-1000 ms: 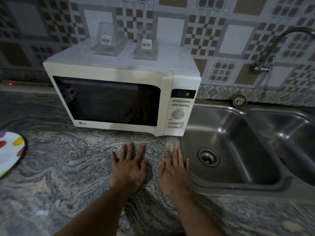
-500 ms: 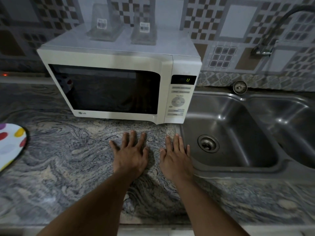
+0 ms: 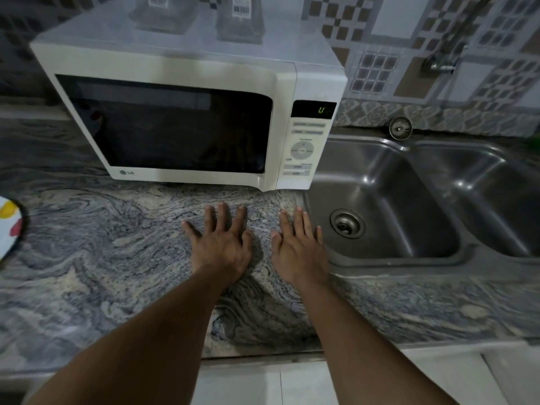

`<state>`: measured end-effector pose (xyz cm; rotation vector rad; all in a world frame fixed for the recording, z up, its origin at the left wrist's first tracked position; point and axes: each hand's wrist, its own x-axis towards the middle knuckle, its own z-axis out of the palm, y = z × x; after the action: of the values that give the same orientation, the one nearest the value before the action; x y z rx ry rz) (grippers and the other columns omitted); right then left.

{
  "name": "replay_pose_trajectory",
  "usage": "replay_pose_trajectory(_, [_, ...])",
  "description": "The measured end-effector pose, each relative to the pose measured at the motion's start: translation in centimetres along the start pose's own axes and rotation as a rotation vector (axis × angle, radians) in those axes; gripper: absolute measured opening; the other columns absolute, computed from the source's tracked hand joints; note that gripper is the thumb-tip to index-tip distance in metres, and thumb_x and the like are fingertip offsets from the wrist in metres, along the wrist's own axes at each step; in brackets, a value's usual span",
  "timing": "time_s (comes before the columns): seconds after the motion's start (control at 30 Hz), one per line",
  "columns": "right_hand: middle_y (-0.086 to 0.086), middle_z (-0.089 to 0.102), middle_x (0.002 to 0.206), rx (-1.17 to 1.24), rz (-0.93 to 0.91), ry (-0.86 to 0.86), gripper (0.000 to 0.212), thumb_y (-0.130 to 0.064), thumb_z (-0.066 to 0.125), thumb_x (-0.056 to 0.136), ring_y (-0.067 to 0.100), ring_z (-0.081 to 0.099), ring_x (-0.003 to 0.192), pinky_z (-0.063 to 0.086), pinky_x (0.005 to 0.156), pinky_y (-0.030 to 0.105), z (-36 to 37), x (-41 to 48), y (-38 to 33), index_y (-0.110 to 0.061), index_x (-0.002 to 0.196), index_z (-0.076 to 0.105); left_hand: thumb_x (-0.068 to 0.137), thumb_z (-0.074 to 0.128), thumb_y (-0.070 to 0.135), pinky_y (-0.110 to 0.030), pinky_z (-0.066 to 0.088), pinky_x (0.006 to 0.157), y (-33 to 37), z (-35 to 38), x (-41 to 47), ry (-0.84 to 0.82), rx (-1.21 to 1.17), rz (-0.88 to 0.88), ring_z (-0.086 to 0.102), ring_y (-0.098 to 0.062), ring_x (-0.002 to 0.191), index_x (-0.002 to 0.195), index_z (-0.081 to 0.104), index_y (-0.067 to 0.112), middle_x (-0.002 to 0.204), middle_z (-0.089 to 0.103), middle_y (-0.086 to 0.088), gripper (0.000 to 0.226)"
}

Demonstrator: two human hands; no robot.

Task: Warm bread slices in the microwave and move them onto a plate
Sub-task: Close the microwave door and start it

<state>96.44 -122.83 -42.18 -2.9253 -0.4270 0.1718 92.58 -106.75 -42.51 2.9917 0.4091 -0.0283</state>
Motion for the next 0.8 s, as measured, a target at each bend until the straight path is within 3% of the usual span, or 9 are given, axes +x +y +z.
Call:
replay_pose_trajectory(0.13, [0.002,-0.014,0.167,0.011,-0.002,0.004,0.061,-0.051,0.007,0.104,0.017,-0.017,0.153,-0.006,0.124,0.047,0.3,-0.2,0.0,-0.029,0.16,-0.005,0.097,0.002,0.055,-0.07,-0.003,0.113,-0.1,0.1,-0.1,-0.005,0.008,0.009,-0.012,-0.029,0.151,0.153,-0.015,0.038,0.165,-0.01,-0.003,0.061])
replay_pose_trajectory(0.3, [0.002,-0.018,0.166,0.008,-0.002,0.004,0.061,-0.052,0.006,0.104,0.016,-0.02,0.152,-0.007,0.123,0.046,0.5,-0.1,0.1,-0.029,0.159,-0.007,0.099,0.003,0.053,-0.057,-0.001,0.12,-0.3,0.1,-0.2,0.002,-0.038,0.045,-0.012,-0.026,0.151,0.155,-0.01,0.032,0.166,-0.007,-0.006,0.062])
replay_pose_trajectory(0.53, [0.003,-0.017,0.166,0.018,-0.009,0.0,0.062,-0.052,0.008,0.104,0.017,-0.02,0.152,-0.008,0.123,0.045,0.4,0.0,0.1,-0.029,0.159,-0.006,0.098,0.002,0.051,-0.062,-0.005,0.118,-0.2,-0.1,-0.1,-0.047,-0.008,0.067,-0.015,-0.029,0.151,0.154,-0.013,0.035,0.165,-0.013,-0.006,0.06])
replay_pose_trajectory(0.6, [0.001,-0.014,0.167,0.048,-0.012,0.008,0.062,-0.052,0.013,0.104,0.016,-0.017,0.152,-0.006,0.124,0.044,0.2,0.1,0.1,-0.029,0.16,-0.001,0.099,0.009,0.05,-0.064,-0.005,0.116,0.2,-0.5,0.3,-0.06,-0.025,0.045,-0.012,-0.03,0.151,0.155,-0.005,0.033,0.165,-0.009,-0.007,0.061])
replay_pose_trajectory(0.67, [-0.001,-0.001,0.168,0.146,-0.009,0.05,0.061,-0.049,0.026,0.104,0.016,-0.004,0.154,0.004,0.125,0.043,-0.2,0.5,0.2,-0.027,0.16,0.014,0.098,0.018,0.046,-0.064,-0.001,0.117,0.8,-0.8,1.0,-0.033,-0.06,0.036,-0.004,-0.029,0.152,0.153,0.011,0.028,0.165,0.003,-0.008,0.058])
replay_pose_trajectory(0.73, [0.002,0.025,0.163,0.312,0.039,0.122,0.057,-0.042,0.039,0.103,0.023,0.024,0.15,0.028,0.119,0.042,-0.8,1.1,0.2,-0.022,0.156,0.031,0.098,0.023,0.042,-0.061,0.005,0.118,1.4,-0.8,1.4,0.0,-0.07,0.064,0.001,-0.027,0.152,0.151,0.02,0.023,0.164,0.011,-0.007,0.057])
replay_pose_trajectory(0.8, [0.007,0.046,0.149,0.493,0.101,0.2,0.056,-0.039,0.044,0.102,0.029,0.048,0.133,0.046,0.104,0.042,-1.7,2.1,0.2,-0.021,0.153,0.034,0.099,0.02,0.042,-0.059,0.001,0.12,1.9,-0.4,1.7,-0.004,-0.071,0.081,-0.003,-0.026,0.152,0.156,0.01,0.025,0.166,0.003,-0.007,0.06])
